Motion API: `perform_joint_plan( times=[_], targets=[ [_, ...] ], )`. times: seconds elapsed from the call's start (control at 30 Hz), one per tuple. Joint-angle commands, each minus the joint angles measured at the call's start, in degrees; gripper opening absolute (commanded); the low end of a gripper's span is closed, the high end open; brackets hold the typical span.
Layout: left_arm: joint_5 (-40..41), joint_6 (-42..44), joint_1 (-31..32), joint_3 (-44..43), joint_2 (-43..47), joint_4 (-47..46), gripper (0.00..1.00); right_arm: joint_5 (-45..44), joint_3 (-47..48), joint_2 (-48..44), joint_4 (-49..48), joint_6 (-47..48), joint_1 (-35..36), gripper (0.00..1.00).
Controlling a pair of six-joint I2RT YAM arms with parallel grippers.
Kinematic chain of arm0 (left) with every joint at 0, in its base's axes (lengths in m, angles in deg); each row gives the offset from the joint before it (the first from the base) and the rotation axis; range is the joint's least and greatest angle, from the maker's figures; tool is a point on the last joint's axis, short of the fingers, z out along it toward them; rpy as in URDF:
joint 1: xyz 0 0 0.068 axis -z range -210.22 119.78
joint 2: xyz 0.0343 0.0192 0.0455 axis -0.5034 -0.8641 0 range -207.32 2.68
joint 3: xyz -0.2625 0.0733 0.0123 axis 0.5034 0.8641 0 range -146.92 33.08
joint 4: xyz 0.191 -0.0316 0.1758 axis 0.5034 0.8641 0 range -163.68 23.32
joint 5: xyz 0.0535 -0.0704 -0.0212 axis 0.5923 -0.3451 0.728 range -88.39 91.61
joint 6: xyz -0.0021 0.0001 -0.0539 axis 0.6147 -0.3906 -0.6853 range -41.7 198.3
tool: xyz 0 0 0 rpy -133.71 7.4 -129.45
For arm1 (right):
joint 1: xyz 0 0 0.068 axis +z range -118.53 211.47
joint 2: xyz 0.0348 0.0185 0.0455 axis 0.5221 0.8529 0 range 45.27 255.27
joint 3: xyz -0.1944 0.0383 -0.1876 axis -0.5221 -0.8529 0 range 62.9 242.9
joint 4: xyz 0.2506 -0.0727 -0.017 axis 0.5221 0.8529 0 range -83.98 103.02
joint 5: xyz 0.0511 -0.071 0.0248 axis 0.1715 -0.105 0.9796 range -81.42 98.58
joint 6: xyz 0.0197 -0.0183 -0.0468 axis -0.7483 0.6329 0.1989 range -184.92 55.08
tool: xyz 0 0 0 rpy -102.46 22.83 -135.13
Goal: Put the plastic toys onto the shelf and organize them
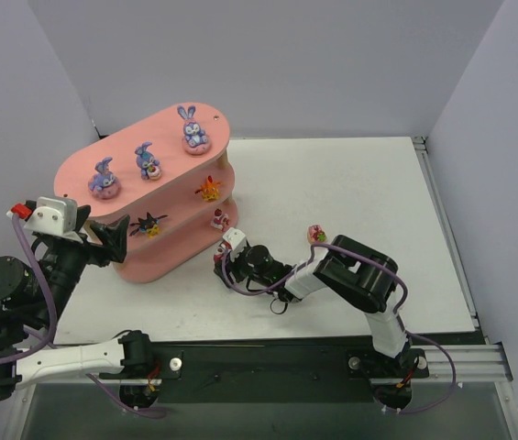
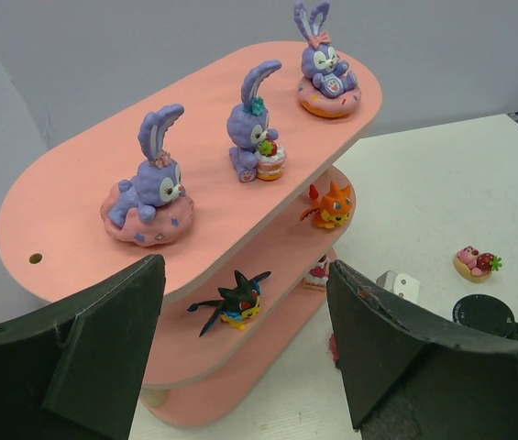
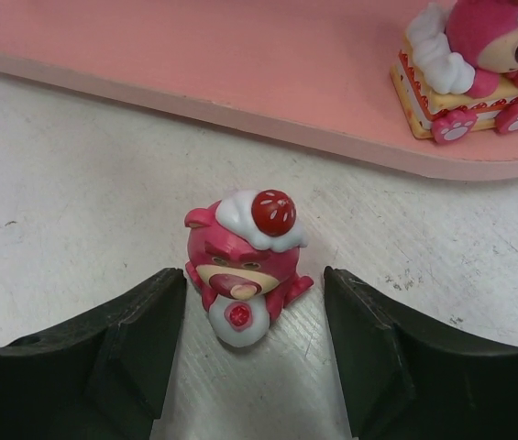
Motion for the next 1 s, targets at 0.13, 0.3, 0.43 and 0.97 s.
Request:
perform_joint_plan(
  times=[0.13,0.3,0.43,0.97],
  targets=[
    [0.1,0.28,0.18,0.72,-0.58,-2.9,0.81,-0.23,3.04,1.87,2.11,-1.4,0.69,0.54],
    [0.27,0.2,0.19,0.89,-1.28,-2.9,0.81,-1.1,3.57,2.4,1.76,-1.32,1.04,0.44],
    [0.36,0.28,0.19,1.24,-0.93,-3.16,0.81,-2.34,3.74,2.75,1.41,-1.06,1.56,0.24],
    [1.42,0.81,0.89,1.68,0.13,-3.16,0.81,-14.81,5.23,6.53,-2.46,-1.93,5.35,0.85]
  ],
)
